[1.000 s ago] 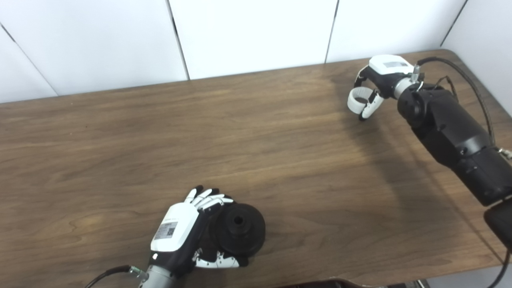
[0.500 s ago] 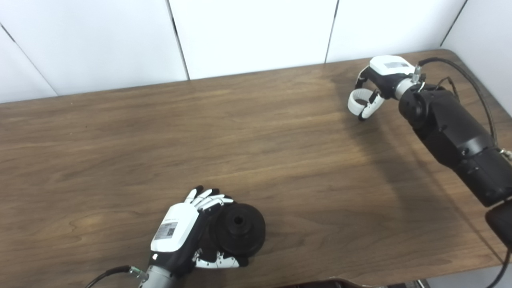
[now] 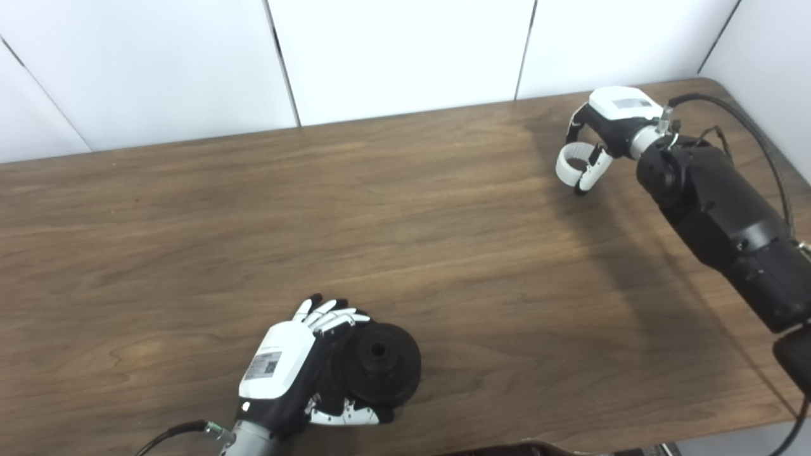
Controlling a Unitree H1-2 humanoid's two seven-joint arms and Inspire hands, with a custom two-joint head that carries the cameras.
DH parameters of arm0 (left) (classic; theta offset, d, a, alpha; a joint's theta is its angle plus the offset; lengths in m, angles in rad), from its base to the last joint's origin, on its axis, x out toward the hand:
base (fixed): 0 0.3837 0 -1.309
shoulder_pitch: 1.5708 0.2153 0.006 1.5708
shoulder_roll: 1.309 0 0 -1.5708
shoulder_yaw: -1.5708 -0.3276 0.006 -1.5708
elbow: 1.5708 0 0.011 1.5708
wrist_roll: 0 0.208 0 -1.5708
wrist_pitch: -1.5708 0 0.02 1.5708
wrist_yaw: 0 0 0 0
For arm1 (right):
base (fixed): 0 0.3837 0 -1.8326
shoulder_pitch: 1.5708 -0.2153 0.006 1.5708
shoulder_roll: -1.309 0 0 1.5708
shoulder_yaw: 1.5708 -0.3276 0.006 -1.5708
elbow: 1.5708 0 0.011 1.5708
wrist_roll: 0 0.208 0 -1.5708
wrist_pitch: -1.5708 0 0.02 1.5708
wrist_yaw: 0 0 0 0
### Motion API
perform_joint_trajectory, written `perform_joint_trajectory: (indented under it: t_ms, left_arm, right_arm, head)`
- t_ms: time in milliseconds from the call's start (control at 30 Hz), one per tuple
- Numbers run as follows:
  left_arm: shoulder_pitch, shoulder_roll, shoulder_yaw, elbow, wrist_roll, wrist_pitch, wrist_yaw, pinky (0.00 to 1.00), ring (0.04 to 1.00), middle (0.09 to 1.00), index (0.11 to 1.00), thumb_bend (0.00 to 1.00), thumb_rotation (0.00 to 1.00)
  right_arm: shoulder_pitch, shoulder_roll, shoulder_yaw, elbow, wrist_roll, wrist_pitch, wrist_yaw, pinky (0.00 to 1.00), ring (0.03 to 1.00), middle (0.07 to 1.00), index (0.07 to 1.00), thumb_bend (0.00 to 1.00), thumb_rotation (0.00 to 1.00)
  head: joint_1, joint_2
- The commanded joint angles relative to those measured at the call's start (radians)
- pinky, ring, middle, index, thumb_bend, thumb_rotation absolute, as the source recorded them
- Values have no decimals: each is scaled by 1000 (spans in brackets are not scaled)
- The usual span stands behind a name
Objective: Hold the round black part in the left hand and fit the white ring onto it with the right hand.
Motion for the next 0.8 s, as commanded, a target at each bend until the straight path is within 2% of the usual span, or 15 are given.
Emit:
perform_joint_trajectory:
  t_ms: [0,67,167,267,367,500,600,767]
  left_arm:
    - [10,5,-11,-15,24,12,-38,1000,903,815,484,523,61]
    - [8,1,-14,-20,28,17,-46,1000,905,814,484,524,61]
    - [5,-4,-23,-23,56,19,-49,1000,902,813,484,523,63]
    - [1,-7,-33,-23,77,24,-51,1000,896,812,485,522,65]
    - [0,-13,-37,-20,78,27,-48,1000,892,809,484,523,64]
    - [-2,-18,-38,-22,79,31,-52,1000,888,805,484,523,62]
    - [-3,-19,-39,-24,84,32,-54,1000,886,806,484,523,62]
    - [-3,-25,-40,-32,86,46,-67,1000,888,807,484,523,62]
  right_arm:
    - [-20,-49,-29,-54,12,-56,-42,841,838,782,486,523,133]
    - [-12,-60,-40,-95,25,-85,-43,860,840,779,485,523,134]
    - [7,-83,-47,-214,30,-144,-33,872,841,781,485,524,136]
    - [29,-84,-60,-383,57,-155,22,899,847,789,485,524,137]
    - [46,-71,-68,-528,63,-118,107,925,857,792,485,524,139]
    - [65,-34,-57,-739,32,-42,274,935,863,792,484,525,141]
    - [71,4,-52,-839,7,-7,378,946,872,798,485,525,142]
    - [85,77,-47,-958,-25,2,493,947,863,794,484,525,143]
  head:
    - [18,8]
    - [28,12]
    - [55,22]
    - [62,24]
    - [65,26]
    - [65,29]
    - [66,33]
    - [76,42]
